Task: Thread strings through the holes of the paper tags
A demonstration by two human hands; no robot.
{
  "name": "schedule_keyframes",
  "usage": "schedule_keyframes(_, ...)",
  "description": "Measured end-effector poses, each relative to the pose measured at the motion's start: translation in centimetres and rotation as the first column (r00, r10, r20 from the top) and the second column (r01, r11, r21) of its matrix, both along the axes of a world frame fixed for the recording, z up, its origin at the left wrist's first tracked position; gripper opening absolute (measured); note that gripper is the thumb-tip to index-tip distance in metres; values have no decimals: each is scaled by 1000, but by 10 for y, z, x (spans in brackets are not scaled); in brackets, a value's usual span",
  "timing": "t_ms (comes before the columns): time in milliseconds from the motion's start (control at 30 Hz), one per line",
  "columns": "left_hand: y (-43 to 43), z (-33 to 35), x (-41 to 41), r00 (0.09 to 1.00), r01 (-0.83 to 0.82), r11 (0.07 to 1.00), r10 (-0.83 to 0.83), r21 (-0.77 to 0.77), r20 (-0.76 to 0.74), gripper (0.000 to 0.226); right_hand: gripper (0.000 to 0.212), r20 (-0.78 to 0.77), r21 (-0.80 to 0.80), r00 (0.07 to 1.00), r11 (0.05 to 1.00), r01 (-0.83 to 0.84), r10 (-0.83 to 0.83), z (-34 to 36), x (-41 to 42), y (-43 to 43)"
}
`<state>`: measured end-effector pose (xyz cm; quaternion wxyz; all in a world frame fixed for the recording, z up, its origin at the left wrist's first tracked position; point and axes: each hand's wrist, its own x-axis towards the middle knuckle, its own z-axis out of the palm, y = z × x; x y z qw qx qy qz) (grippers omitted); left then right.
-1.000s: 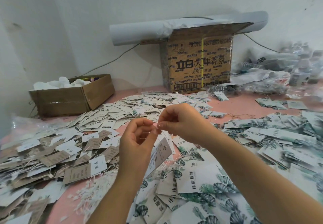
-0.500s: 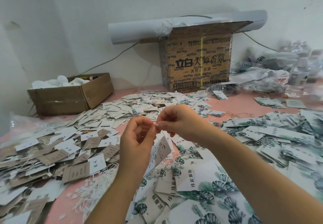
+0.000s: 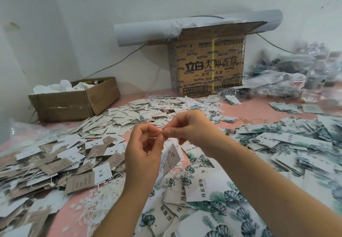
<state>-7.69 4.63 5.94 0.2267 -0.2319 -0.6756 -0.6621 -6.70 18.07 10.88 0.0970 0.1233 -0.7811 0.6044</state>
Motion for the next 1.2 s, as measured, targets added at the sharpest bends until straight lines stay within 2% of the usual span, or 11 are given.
schedule_keyframes(167, -3, 3, 2, 994, 107, 990, -110, 89, 23, 18, 14, 93, -94, 993, 994, -56, 65, -1, 0, 2)
schedule_keyframes(300, -5, 8, 1, 980, 176, 974, -186, 139, 65, 26, 17, 124, -157, 984, 982, -104, 125, 1, 1, 3)
schedule_keyframes(433, -10, 12, -2, 966, 218, 958, -239, 184, 100, 23, 22, 119, -172, 983, 978, -120, 141, 2, 2, -1)
schedule_keyframes(633, -6, 11, 0, 989, 130, 975, -141, 178, 53, 14, 18, 56, -103, 996, 993, -66, 72, 4, 3, -5)
schedule_keyframes(833, -4, 11, 1, 993, 48, 985, -65, 165, 96, 20, 26, 36, 9, 998, 998, -54, 54, 3, 6, -11)
schedule_keyframes(1100, -2, 9, 2, 997, 38, 998, -41, 42, 68, 3, 27, 10, 46, 1000, 999, 7, -7, 5, 6, -11)
schedule_keyframes(1200, -2, 8, 2, 999, 9, 1000, -9, -6, 33, 12, 25, -25, 25, 1000, 1000, 18, -18, 5, 6, -9)
